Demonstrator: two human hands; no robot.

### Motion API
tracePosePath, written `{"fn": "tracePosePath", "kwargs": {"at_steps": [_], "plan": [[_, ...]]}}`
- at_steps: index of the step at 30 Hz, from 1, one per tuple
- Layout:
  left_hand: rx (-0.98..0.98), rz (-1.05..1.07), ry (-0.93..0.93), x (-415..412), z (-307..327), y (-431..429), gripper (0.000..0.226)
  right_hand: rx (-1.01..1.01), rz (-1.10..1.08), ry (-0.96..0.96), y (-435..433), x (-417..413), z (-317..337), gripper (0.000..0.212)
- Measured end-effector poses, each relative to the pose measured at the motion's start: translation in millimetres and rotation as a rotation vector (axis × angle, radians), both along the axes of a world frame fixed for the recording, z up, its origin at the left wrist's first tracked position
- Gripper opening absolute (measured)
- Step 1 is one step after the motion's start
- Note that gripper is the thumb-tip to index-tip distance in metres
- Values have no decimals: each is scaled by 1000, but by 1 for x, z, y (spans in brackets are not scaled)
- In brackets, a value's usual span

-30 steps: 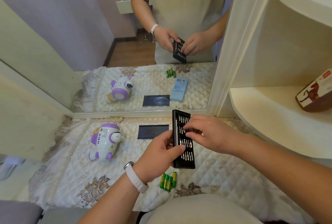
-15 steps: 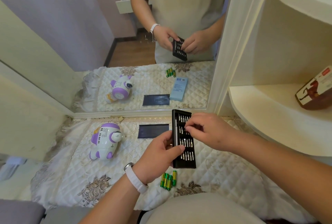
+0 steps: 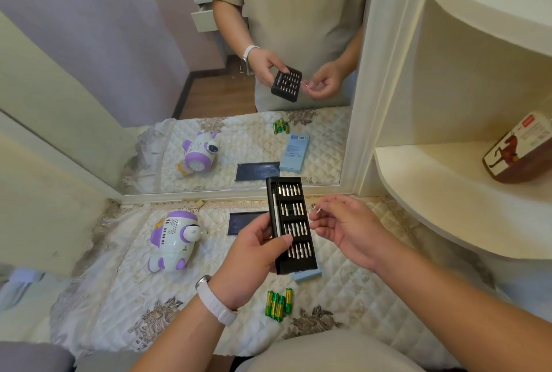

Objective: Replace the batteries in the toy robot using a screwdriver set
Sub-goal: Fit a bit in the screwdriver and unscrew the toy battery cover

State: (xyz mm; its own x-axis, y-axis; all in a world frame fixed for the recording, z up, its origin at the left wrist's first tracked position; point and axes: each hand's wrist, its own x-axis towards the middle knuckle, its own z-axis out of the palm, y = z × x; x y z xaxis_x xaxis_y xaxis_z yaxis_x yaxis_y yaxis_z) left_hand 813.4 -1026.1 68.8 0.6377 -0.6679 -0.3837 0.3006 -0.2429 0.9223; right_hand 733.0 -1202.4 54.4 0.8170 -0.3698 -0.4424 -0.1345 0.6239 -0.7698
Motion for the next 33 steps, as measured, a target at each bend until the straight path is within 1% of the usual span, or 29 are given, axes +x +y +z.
{"fn": "tracePosePath", "kwargs": {"at_steps": [2, 5, 7, 9, 13, 16, 19, 22, 25, 29, 31, 33], "plan": [[-5, -4, -8, 0, 1, 3, 31, 31, -6, 11, 5, 2, 0, 14], [-21, -3, -6, 1, 4, 8, 31, 16, 10, 67, 15, 6, 2, 19], [-28, -3, 0, 2, 5, 13, 32, -19, 48, 105, 24, 9, 4, 16], [-37, -7, 5, 6, 6, 17, 32, -76, 98, 123, 34, 12, 6, 12], [-79, -43, 24, 15, 13, 25, 34, -264, 190, 109, 51, 15, 11, 13], [-105, -65, 36, 25, 16, 31, 36, -359, 183, 67, 61, 19, 18, 12], [-88, -85, -25, 41, 17, 37, 45, -404, 172, 54, 73, 27, 26, 14], [-58, -92, -151, 66, 15, 44, 52, -407, 131, 91, 86, 40, 29, 13], [-41, -113, -257, 90, 14, 50, 46, -417, 98, 126, 95, 49, 32, 12], [0, -228, -306, 116, 13, 56, 33, -471, 77, 177, 109, 62, 30, 11], [23, -288, -325, 126, 12, 59, 30, -495, 63, 183, 116, 67, 28, 12], [51, -363, -382, 136, 11, 64, 29, -520, 52, 206, 123, 71, 26, 13]]}}
